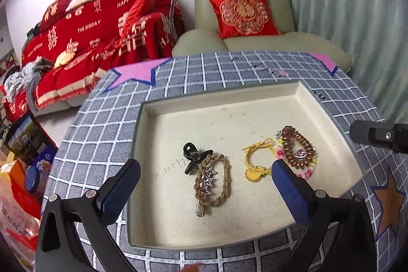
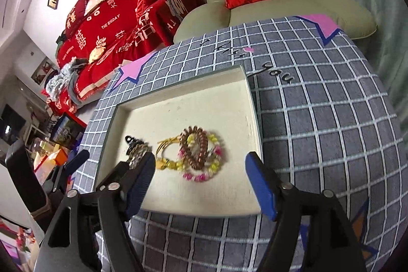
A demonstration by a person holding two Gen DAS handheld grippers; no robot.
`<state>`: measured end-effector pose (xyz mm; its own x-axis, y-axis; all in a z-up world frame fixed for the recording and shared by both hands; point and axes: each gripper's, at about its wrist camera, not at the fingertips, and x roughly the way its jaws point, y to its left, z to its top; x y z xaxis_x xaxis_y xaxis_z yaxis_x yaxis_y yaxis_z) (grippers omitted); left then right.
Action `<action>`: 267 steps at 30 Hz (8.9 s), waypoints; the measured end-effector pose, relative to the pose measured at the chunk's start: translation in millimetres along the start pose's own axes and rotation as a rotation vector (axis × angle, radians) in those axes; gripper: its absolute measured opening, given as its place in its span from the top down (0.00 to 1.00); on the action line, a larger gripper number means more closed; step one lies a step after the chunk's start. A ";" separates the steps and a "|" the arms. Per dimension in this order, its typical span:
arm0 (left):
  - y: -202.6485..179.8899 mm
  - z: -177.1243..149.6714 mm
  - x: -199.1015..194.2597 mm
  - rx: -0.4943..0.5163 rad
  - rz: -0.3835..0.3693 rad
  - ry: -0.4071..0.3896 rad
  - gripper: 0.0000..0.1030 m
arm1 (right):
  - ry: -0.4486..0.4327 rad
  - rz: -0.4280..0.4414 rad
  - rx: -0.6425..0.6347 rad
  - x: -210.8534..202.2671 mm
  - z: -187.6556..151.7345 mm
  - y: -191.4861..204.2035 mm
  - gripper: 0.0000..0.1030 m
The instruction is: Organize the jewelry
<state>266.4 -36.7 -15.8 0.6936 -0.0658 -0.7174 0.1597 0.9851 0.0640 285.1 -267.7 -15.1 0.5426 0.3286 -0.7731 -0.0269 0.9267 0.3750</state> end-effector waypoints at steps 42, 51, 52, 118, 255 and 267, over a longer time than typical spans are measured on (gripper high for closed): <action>-35.6 -161.4 -79.9 0.161 -0.103 0.113 0.00 | 0.130 -0.152 -0.213 -11.7 -160.8 26.9 0.41; -37.7 -161.2 -75.1 0.138 -0.095 0.129 0.09 | 0.114 -0.239 -0.317 -3.1 -167.3 39.8 0.56; -38.3 -161.1 -75.0 0.138 -0.100 0.129 0.13 | 0.114 -0.243 -0.323 -2.8 -167.4 39.8 0.58; 26.5 -45.4 -132.7 -0.036 -0.186 -0.072 0.81 | -0.111 0.004 -0.159 -108.5 -63.5 39.7 0.84; 6.9 -133.4 -119.3 -0.139 0.084 -0.064 0.00 | -0.264 -0.282 -0.214 -88.3 -171.5 48.5 0.00; 4.5 -135.4 -125.3 -0.139 0.091 -0.059 0.00 | -0.281 -0.273 -0.219 -98.0 -175.4 54.7 0.00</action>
<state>85.1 -2.5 -19.6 0.7412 0.0199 -0.6710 -0.0019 0.9996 0.0277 83.2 -217.2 -8.7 0.7605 0.0322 -0.6485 -0.0118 0.9993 0.0358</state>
